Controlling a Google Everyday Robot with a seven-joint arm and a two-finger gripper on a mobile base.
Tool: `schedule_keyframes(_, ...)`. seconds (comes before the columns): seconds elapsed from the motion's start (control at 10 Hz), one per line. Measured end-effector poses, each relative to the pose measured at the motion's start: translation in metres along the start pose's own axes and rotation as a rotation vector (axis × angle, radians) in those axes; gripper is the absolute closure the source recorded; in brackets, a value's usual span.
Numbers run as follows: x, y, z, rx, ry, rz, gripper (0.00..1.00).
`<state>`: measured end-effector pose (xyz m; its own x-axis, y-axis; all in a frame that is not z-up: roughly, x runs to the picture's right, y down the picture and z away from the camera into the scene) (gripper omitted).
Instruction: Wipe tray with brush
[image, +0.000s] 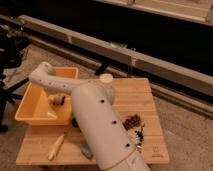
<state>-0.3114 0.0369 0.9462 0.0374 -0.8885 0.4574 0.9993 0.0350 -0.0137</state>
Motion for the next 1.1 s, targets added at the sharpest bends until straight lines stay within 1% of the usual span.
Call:
schedule_keyframes(0.1, 0.0, -0.001, 0.001, 0.001, 0.001, 0.0, 0.28)
schedule_keyframes(0.2, -0.002, -0.005, 0.004, 0.002, -0.001, -0.004, 0.41)
schedule_keyframes(0.3, -0.004, -0.007, 0.004, 0.004, -0.002, -0.009, 0.48)
schedule_keyframes(0.5, -0.005, -0.003, 0.004, 0.009, -0.008, -0.019, 0.68)
schedule_keyframes(0.6, -0.009, -0.003, 0.002, 0.011, -0.016, -0.036, 0.8)
schedule_keyframes(0.7, -0.013, -0.003, -0.002, 0.009, -0.025, -0.06, 0.9)
schedule_keyframes(0.8, -0.018, -0.001, -0.008, 0.0, -0.038, -0.087, 0.96)
schedule_keyframes(0.9, -0.025, 0.006, -0.016, -0.017, -0.057, -0.118, 1.0)
schedule_keyframes(1.0, -0.033, 0.015, -0.021, -0.036, -0.078, -0.139, 1.0)
schedule_keyframes(1.1, -0.037, 0.026, -0.022, -0.052, -0.095, -0.145, 1.0)
